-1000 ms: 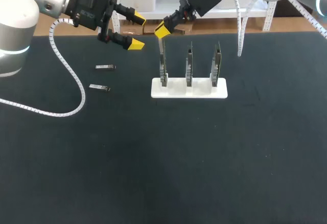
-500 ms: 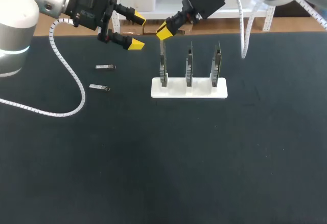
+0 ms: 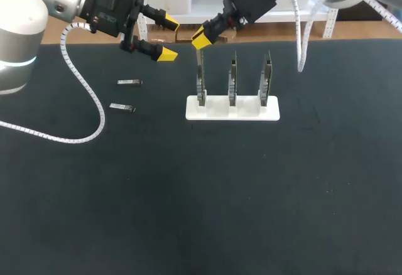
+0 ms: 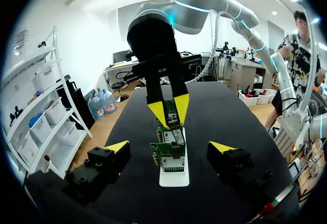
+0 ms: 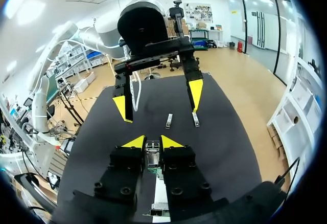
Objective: Pick up the optical module with the left hand, and insert it into the network port with the right hand.
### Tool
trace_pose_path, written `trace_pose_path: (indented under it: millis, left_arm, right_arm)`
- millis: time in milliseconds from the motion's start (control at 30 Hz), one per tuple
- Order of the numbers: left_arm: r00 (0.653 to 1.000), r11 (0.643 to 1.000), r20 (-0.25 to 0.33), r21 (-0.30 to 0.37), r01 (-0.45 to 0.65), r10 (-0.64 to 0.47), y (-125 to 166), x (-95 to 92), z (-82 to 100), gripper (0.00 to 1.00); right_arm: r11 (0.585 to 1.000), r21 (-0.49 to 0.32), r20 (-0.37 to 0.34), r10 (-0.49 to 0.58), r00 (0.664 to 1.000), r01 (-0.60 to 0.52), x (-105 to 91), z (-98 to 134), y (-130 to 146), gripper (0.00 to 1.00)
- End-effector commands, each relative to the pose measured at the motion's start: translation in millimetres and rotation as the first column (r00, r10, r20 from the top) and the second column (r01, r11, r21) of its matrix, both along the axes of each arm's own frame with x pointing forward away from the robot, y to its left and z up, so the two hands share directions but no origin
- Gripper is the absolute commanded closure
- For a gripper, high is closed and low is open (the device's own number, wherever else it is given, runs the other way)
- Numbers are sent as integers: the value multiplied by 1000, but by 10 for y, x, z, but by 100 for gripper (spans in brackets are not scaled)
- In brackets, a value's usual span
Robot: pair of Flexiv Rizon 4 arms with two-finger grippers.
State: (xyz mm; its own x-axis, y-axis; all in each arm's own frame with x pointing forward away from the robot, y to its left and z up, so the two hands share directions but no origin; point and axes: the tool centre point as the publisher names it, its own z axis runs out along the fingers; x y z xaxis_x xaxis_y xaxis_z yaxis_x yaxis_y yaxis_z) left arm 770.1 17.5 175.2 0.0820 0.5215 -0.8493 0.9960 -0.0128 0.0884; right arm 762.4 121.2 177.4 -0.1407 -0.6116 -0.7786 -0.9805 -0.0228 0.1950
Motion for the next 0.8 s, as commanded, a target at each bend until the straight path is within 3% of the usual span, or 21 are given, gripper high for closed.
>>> trace_pose_path:
  millis: [33,800]
  left_arm:
    - [1000,1000,-4,6,2,-2,-5,19,8,0]
    - [1000,1000,-4,6,2,-2,-5,19,8,0]
  right_arm:
    - [1000,-4,34,-25,999,25,-66,71,-10,100]
    - [999,-15,16,-31,999,31,-59,7,-21,100]
